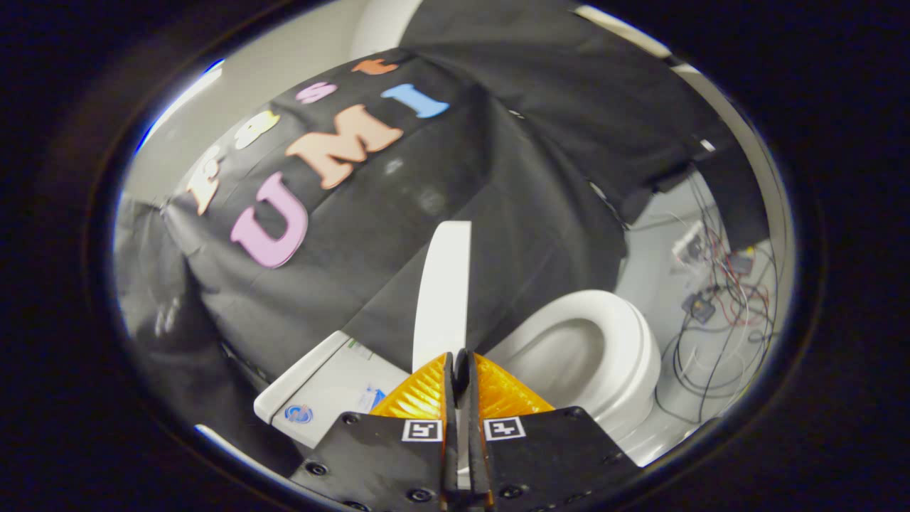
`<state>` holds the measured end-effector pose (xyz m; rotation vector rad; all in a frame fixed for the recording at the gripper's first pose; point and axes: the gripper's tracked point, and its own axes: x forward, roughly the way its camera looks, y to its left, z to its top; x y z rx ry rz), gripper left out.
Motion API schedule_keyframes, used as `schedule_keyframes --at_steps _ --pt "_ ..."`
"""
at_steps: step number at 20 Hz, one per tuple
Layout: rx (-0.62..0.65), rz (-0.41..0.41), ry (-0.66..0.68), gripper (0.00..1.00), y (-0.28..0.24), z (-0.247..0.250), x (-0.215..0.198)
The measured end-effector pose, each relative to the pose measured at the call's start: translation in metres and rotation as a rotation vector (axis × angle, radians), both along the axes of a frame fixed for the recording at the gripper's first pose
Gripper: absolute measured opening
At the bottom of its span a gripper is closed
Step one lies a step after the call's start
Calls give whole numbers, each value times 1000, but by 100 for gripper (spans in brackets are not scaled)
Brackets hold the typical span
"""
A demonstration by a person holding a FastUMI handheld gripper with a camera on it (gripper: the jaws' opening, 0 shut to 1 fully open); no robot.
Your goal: Open the toilet lid.
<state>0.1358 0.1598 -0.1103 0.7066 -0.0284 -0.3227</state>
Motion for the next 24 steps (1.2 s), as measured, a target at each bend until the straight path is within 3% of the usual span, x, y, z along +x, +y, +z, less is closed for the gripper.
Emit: schedule_keyframes --at_steps 7,13,24 --pt "-271 158 27 13 63 55 33" --pt "-475 350 27 13 134 84 66" --pt "-660 582 57 14 227 83 108"
